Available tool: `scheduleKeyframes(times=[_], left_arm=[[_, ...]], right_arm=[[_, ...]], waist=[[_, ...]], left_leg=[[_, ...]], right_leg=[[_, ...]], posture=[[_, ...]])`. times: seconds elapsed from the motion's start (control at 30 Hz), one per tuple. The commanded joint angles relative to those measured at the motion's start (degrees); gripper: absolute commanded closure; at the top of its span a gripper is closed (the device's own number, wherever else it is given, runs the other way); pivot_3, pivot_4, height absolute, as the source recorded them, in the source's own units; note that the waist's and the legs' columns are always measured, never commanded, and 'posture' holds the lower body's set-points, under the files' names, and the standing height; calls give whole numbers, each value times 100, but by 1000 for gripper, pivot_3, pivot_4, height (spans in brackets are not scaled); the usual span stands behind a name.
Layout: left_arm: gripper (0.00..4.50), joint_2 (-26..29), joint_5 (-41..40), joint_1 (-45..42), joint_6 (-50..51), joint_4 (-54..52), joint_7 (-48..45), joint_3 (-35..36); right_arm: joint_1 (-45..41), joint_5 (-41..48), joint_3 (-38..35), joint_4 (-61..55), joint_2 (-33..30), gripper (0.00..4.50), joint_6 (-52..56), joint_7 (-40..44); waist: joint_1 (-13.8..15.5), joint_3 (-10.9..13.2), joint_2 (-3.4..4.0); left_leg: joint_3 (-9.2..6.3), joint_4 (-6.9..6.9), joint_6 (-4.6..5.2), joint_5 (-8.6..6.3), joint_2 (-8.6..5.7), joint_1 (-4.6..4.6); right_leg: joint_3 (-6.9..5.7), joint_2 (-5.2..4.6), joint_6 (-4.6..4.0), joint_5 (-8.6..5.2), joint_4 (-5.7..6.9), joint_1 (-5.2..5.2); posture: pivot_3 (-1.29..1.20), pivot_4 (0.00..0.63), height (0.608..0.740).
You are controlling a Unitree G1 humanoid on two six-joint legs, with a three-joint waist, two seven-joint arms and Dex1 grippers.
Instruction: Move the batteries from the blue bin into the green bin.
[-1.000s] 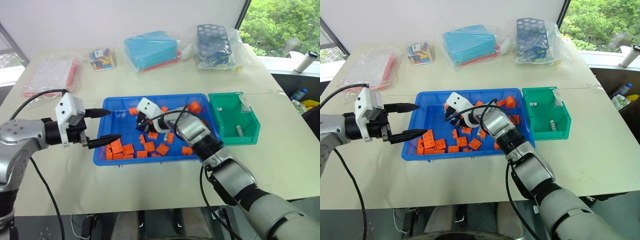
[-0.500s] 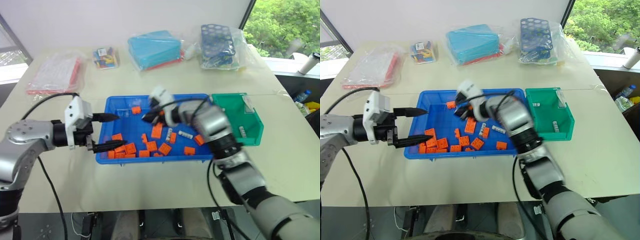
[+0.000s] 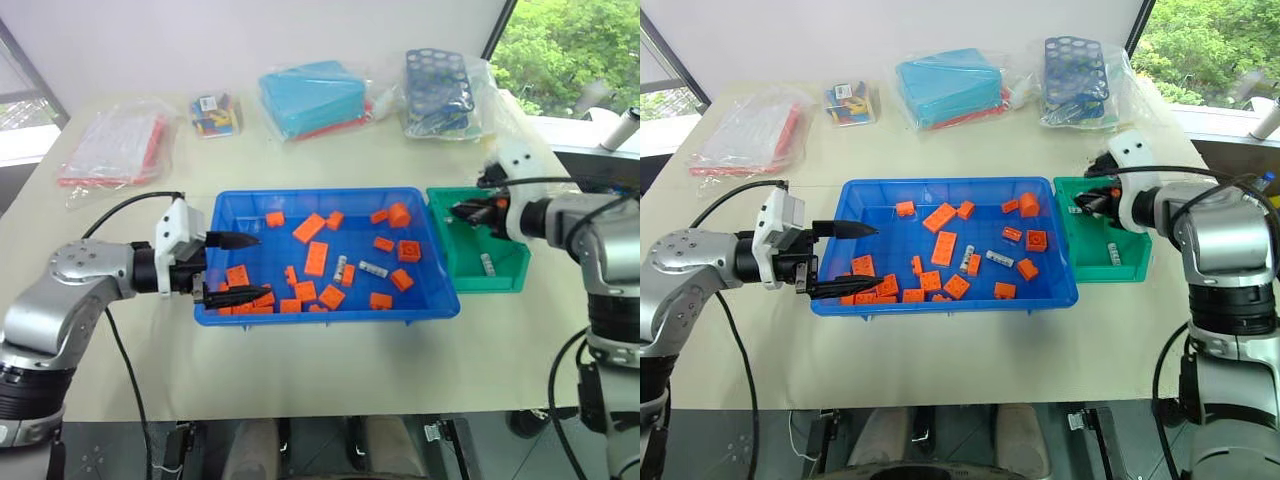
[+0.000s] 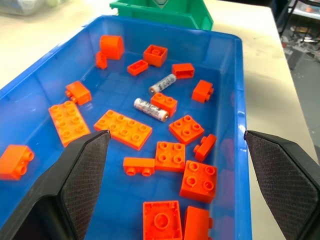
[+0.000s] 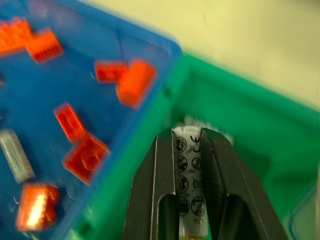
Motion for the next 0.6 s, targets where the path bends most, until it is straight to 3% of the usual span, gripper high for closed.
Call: scheduleKeyframes(times=[0.03,0.2,0.47,0.5,0.6], left_arm=[[0,-62,71,-188,-158,52,-49,-42],[0,-81,98,-207,-200,56,-77,-68],[0,1,55,-87,-175,-55,-13,51],[0,9,46,-68,-161,-86,5,64],[0,33,18,-9,-117,-178,60,101]], right_arm=[[185,124,-244,-278,-128,2940,-163,-111],[154,-24,36,-26,-230,766,-782,-164],[-704,215,1039,-208,394,766,-1224,246],[-745,234,1236,-267,570,349,-1193,260],[-787,99,1885,-374,1001,26,-1259,223]], waist=[[18,0,0],[20,0,0],[-19,1,1],[-5,1,1],[15,0,0]], left_leg=[[0,1,0,0,0,0],[1,9,0,0,-1,-4],[-2,7,0,0,5,-1],[-2,7,0,0,6,-1],[-2,8,0,0,5,-5]], right_leg=[[0,0,0,0,0,1],[5,0,1,0,-1,1],[8,12,2,1,8,-3],[7,12,2,1,9,-3],[7,10,2,1,9,-3]], posture=[[0,150,737],[0,150,737],[0,150,737],[0,150,737],[0,150,737]])
